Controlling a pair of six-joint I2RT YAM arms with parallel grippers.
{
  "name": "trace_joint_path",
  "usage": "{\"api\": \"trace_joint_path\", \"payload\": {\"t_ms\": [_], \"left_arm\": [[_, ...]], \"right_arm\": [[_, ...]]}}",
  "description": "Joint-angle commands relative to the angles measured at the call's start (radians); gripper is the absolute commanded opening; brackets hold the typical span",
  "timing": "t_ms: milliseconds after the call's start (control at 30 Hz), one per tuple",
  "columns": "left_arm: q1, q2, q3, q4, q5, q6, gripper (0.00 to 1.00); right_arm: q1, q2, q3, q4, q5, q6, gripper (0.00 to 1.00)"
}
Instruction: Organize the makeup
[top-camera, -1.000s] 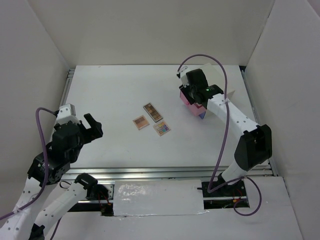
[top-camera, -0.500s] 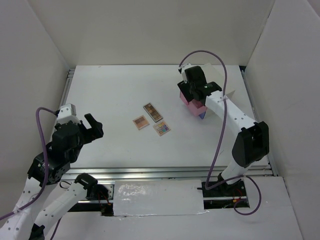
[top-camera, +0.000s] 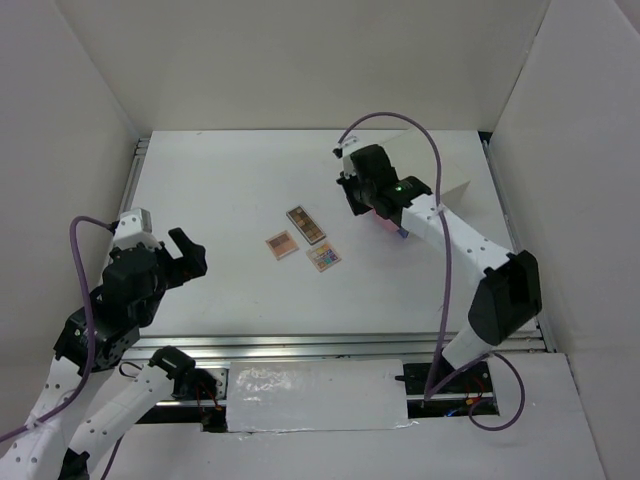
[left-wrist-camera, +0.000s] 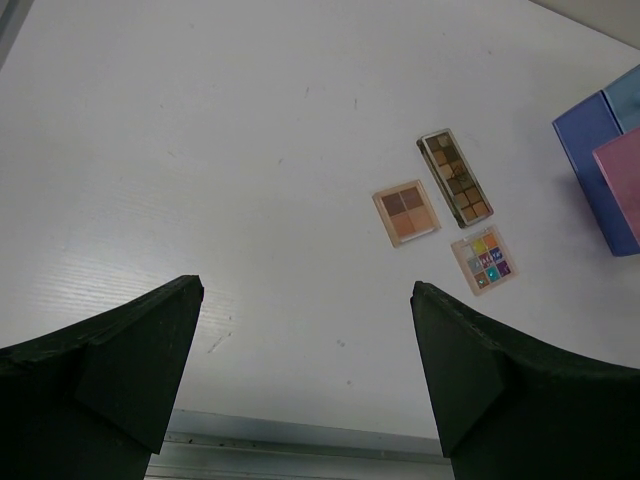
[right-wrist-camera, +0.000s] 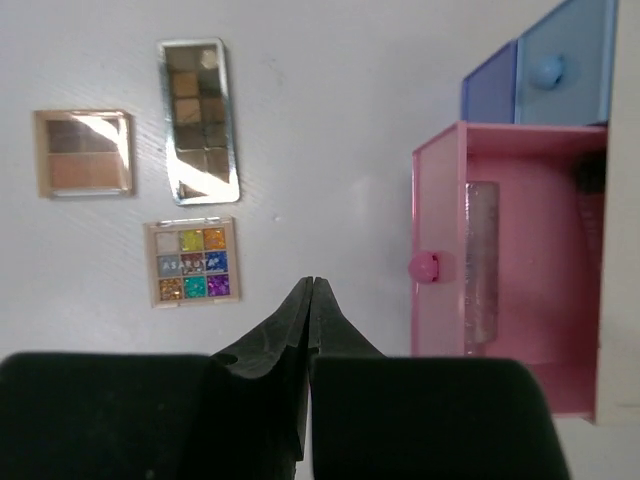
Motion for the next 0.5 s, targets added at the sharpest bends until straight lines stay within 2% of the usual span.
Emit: {"api": "trace_joint_path", "payload": {"t_ms": [0, 167, 300, 467], "left_arm": [[0.0, 0.01, 0.001, 0.041, 0.013, 0.032, 0.99], [0.0, 0.0, -0.002, 0.044, 0.01, 0.03, 0.99], [0.0, -0.002, -0.002, 0.044, 0.013, 0.032, 0.99], [0.0, 0.003, -0.002, 0.044, 0.016, 0.033, 0.99]], "right_arm": [[-0.003, 0.111, 0.026, 0.019, 0.095, 0.077, 0.0], [-0.004, 0.269, 0.136, -0.036, 0.507, 0.122, 0.0], [-0.007, 0.315, 0.164, -0.05, 0.63, 0.113, 0.0], [-0.026, 0.311, 0.156, -0.041, 0.687, 0.111, 0.0]]}}
